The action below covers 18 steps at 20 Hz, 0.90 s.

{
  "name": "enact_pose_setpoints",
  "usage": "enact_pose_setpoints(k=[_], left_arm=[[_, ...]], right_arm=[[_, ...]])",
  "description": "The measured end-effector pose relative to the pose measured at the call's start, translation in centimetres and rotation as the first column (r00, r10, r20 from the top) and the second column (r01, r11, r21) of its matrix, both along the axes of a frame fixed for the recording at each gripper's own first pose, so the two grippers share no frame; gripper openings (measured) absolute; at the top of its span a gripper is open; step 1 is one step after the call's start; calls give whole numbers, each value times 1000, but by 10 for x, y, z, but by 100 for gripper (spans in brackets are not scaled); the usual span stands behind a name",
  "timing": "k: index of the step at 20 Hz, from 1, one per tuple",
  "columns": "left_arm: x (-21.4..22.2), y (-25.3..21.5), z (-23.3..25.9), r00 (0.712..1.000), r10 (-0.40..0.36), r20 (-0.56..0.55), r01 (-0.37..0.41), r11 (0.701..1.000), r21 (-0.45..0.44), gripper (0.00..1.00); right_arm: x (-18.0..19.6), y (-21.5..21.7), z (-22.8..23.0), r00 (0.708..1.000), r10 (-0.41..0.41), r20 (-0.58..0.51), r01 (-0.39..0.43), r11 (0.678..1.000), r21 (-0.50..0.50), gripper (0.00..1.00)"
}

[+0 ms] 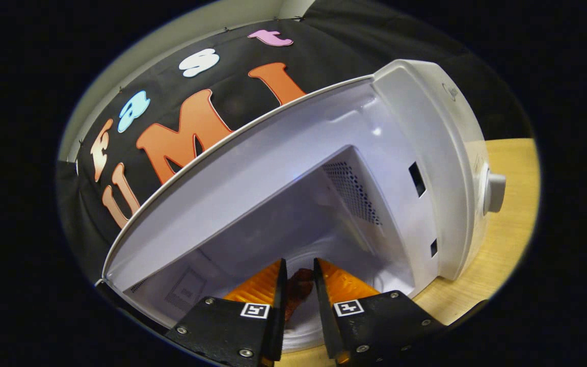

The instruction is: Open the microwave oven with the left hand, put the food in, and close the microwave oven.

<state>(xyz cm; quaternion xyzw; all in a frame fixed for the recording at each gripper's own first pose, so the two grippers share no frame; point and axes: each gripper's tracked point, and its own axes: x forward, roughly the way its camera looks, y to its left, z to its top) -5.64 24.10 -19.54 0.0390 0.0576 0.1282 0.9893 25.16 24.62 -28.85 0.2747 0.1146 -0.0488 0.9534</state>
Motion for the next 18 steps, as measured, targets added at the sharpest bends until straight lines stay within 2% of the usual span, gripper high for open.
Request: enact_pose_setpoints(k=[1, 2, 3, 4, 5, 6, 7, 9, 10, 11, 12, 13, 14, 17, 18], left_arm=[[-2, 1, 1, 1000, 7, 2, -7, 1000, 7, 96], [-4, 1, 2, 1000, 10, 5, -10, 1000, 9, 100], [-5, -1, 3, 1000, 11, 7, -11, 1000, 7, 96], [-7, -2, 4, 1000, 12, 9, -12, 1000, 2, 100], [-8, -4, 4, 1000, 11, 10, -11, 1000, -4, 100], [-9, -8, 4, 1000, 6, 11, -6, 1000, -9, 96], [-11, -13, 6, 1000, -2, 14, 2, 1000, -9, 100], [-14, -20, 11, 1000, -12, 22, 12, 1000, 7, 100], [-18, -23, 14, 999, -15, 29, 15, 1000, 13, 96], [-21, -26, 17, 999, -19, 36, 18, 1000, 11, 96], [-23, -30, 18, 999, -25, 40, 25, 1000, 5, 100], [-25, -34, 18, 999, -32, 43, 32, 999, -1, 95], [-27, -37, 19, 998, -38, 45, 38, 999, -5, 100], [-31, -47, 25, 996, -59, 60, 59, 998, -7, 100], [-29, -51, 25, 996, -69, 64, 70, 998, -10, 95]], right_arm=[[1, -1, 2, 1000, 10, 3, -10, 1000, -27, 35], [-1, 0, 4, 1000, 25, 1, -25, 998, -59, 46], [-7, 2, 7, 999, 43, 1, -43, 995, -93, 56], [-13, 2, 11, 998, 61, 12, -59, 990, -125, 74], [-16, -1, 17, 997, 74, 26, -69, 985, -156, 83], [-22, -4, 23, 996, 82, 39, -74, 980, -183, 94], [-28, -6, 32, 994, 96, 54, -84, 976, -202, 94], [-45, -10, 46, 989, 129, 69, -110, 967, -229, 94], [-52, -12, 52, 987, 143, 70, -122, 962, -244, 94], [-61, -13, 58, 985, 158, 72, -134, 955, -264, 94], [-69, -16, 64, 983, 170, 74, -142, 947, -287, 94], [-78, -21, 71, 980, 183, 73, -152, 939, -309, 94], [-88, -24, 77, 978, 196, 71, -163, 930, -328, 94], [-118, -46, 98, 973, 217, 79, -176, 917, -357, 94], [-127, -54, 106, 972, 219, 84, -175, 916, -360, 94]])
